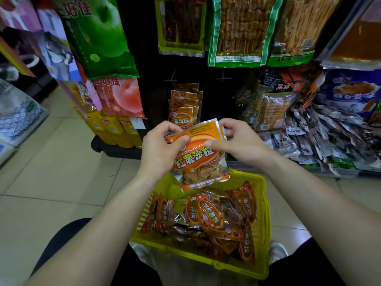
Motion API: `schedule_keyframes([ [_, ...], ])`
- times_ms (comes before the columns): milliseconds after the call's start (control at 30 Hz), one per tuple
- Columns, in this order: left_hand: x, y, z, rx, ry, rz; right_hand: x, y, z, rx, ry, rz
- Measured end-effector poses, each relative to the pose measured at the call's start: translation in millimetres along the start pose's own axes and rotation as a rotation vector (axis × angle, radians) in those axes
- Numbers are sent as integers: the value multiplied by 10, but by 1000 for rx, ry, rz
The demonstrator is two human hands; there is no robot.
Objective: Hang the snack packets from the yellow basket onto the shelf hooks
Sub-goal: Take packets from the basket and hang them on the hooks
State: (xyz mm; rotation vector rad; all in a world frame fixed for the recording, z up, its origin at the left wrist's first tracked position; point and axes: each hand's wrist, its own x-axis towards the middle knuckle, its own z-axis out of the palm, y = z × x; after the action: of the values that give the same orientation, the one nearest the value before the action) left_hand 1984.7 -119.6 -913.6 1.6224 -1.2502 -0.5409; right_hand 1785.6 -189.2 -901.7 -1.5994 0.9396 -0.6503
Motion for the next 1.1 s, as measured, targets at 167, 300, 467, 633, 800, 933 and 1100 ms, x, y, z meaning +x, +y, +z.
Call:
schedule_keyframes([
  [167, -11, 12, 57, -24, -11, -21, 46, 47, 28, -96, 85, -33],
  [300, 63, -60, -35, -39, -45, -75, 56, 57, -5, -58, 117, 13],
  [467, 84, -158, -120, -179, -114, -221, 100, 97, -91, -36, 173, 75],
  [633, 59, -171, -54, -162, -96, -221, 138, 105, -98, -32, 155, 102],
  [800, 57, -184, -24, -109, -58, -197, 170, 86, -73, -73, 135, 103],
  [933, 68, -193, -22, -97, -58, -208, 190, 106, -60, -93, 130, 108],
  [1100, 88, -205, -28, -76, -36, -214, 229, 131, -53, -97, 121, 128],
])
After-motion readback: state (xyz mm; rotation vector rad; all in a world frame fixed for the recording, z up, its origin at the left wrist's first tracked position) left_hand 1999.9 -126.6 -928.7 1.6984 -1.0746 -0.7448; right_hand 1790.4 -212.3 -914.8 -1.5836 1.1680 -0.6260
